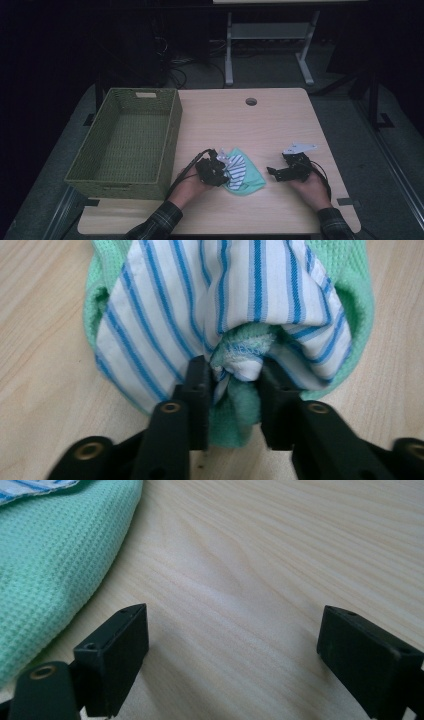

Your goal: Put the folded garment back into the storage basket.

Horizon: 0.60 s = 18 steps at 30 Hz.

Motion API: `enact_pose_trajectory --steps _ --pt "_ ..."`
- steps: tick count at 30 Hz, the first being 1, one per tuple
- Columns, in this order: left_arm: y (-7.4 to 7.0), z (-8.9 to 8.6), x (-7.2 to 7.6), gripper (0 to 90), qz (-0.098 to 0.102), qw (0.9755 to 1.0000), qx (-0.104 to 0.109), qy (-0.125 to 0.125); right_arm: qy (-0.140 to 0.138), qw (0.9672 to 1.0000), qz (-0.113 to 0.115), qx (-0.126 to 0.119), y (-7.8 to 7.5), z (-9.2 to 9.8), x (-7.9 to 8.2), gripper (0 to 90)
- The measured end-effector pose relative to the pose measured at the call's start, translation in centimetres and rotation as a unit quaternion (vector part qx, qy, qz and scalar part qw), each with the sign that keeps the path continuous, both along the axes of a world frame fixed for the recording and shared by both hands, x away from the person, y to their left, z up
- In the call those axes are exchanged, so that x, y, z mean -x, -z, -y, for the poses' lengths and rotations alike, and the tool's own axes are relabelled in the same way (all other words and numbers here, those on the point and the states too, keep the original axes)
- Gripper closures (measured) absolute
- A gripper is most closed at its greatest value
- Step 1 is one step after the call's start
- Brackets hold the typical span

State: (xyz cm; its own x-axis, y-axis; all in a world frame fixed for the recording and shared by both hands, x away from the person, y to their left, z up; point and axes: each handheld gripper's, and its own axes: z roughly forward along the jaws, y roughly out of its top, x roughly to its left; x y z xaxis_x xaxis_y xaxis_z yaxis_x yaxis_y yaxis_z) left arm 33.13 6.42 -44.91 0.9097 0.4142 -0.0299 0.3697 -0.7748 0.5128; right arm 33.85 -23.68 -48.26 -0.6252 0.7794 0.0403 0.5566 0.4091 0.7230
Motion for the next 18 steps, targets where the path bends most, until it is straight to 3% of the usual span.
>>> enact_pose_trajectory --steps 4,10,18 --pt "0.0 0.0 -0.2 81.2 -0.003 1.0 0.002 0.002 0.0 1.0 0.0 0.0 0.0 0.0 0.0 12.7" --pt "0.0 -0.2 -0.4 82.8 -0.01 0.9999 0.007 0.006 0.0 1.0 0.0 0.0 0.0 0.0 0.0 12.7" --pt "-1.1 -0.5 -0.3 82.8 -0.015 0.9991 0.039 0.003 0.002 1.0 -0.001 0.0 0.0 0.0 0.0 12.1"
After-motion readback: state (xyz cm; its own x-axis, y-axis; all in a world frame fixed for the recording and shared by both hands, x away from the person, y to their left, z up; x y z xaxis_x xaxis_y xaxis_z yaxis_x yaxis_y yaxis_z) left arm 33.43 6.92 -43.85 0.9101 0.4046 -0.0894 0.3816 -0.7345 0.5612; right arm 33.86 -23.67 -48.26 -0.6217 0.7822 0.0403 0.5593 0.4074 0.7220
